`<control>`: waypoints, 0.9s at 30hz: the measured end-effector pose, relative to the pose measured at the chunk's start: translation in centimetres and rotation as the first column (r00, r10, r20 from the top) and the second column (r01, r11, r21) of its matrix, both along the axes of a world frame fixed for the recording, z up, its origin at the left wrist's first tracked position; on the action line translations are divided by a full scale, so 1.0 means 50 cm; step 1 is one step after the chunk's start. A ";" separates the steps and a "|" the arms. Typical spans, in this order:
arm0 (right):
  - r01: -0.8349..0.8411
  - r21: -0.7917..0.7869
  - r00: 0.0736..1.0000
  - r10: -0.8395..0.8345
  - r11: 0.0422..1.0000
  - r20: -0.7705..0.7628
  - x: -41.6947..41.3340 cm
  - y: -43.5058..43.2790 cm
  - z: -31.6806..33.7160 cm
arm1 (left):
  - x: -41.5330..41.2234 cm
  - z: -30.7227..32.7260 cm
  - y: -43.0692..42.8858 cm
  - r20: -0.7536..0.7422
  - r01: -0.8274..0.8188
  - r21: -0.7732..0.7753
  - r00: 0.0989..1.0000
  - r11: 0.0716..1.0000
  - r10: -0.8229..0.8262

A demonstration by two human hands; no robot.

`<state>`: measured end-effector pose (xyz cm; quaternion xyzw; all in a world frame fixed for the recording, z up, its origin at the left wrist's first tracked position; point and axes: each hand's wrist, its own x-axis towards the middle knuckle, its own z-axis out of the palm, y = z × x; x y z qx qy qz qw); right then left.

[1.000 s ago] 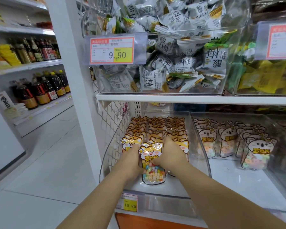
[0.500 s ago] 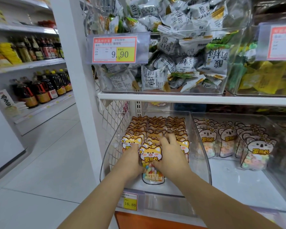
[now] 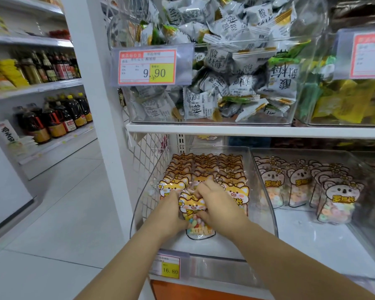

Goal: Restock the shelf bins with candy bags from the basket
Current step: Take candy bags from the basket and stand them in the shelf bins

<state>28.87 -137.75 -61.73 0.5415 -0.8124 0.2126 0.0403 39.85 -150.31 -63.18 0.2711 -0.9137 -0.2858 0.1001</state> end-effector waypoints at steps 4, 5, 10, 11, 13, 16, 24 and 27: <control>0.111 0.012 0.982 -0.108 0.994 -0.157 -0.006 -0.013 -0.009 | -0.008 0.007 0.007 0.016 -0.030 -0.134 0.999 0.990 0.033; 0.165 0.029 0.968 -0.157 0.986 -0.196 -0.005 -0.011 -0.007 | -0.010 0.007 0.007 0.030 -0.036 -0.165 0.999 0.986 0.042; 0.324 -0.086 0.928 -0.334 0.942 -0.167 0.008 0.021 0.009 | -0.014 0.005 0.007 0.056 -0.049 -0.215 0.996 0.975 0.063; 0.320 -0.112 0.934 -0.333 0.941 -0.127 0.013 0.027 0.013 | -0.014 0.005 0.008 0.063 -0.051 -0.220 0.996 0.974 0.066; 0.306 -0.013 0.950 -0.307 0.952 -0.061 0.025 0.036 0.016 | -0.014 0.003 0.007 0.075 -0.069 -0.223 0.993 0.972 0.088; 0.238 0.380 0.961 -0.274 0.894 0.043 0.030 0.042 -0.001 | -0.015 0.005 0.011 0.068 -0.106 -0.188 0.990 0.976 0.120; 0.141 0.450 0.933 -0.271 0.882 0.238 0.021 0.036 -0.028 | -0.006 -0.005 0.008 -0.024 0.034 0.034 0.999 0.999 -0.033; 0.174 0.438 0.934 -0.289 0.882 0.211 0.027 0.035 -0.041 | 0.000 -0.005 0.015 0.128 0.114 -0.009 0.986 0.993 -0.111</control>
